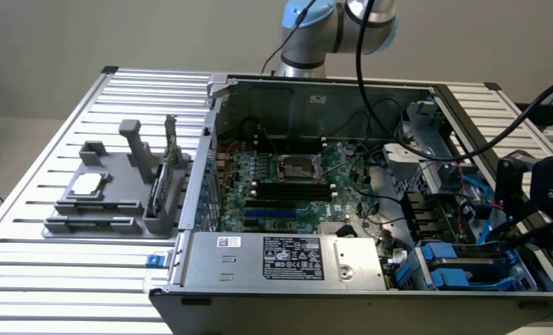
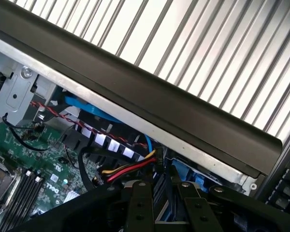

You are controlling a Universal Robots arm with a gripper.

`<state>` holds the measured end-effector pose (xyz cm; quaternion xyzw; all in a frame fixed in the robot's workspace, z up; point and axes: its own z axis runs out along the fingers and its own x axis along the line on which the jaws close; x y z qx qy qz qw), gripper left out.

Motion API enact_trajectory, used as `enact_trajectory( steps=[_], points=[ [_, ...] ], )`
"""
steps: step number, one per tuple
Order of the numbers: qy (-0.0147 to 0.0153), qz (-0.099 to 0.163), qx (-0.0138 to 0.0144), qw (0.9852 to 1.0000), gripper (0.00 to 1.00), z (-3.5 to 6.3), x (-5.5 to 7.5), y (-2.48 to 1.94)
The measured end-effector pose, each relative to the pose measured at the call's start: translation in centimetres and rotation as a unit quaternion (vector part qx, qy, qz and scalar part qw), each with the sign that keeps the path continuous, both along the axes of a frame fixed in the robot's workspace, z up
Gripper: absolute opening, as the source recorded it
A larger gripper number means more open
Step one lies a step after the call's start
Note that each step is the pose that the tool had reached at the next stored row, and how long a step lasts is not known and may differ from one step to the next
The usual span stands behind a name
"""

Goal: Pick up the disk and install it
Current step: 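Insert the first disk wire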

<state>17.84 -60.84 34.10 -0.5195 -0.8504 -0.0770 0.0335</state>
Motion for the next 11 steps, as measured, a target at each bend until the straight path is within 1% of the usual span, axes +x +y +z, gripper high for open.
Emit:
enact_trajectory(
  steps=[11],
  points=[
    [0.0,0.0,0.0018,1.0,0.25,-0.25,0.11,0.01]
  ],
)
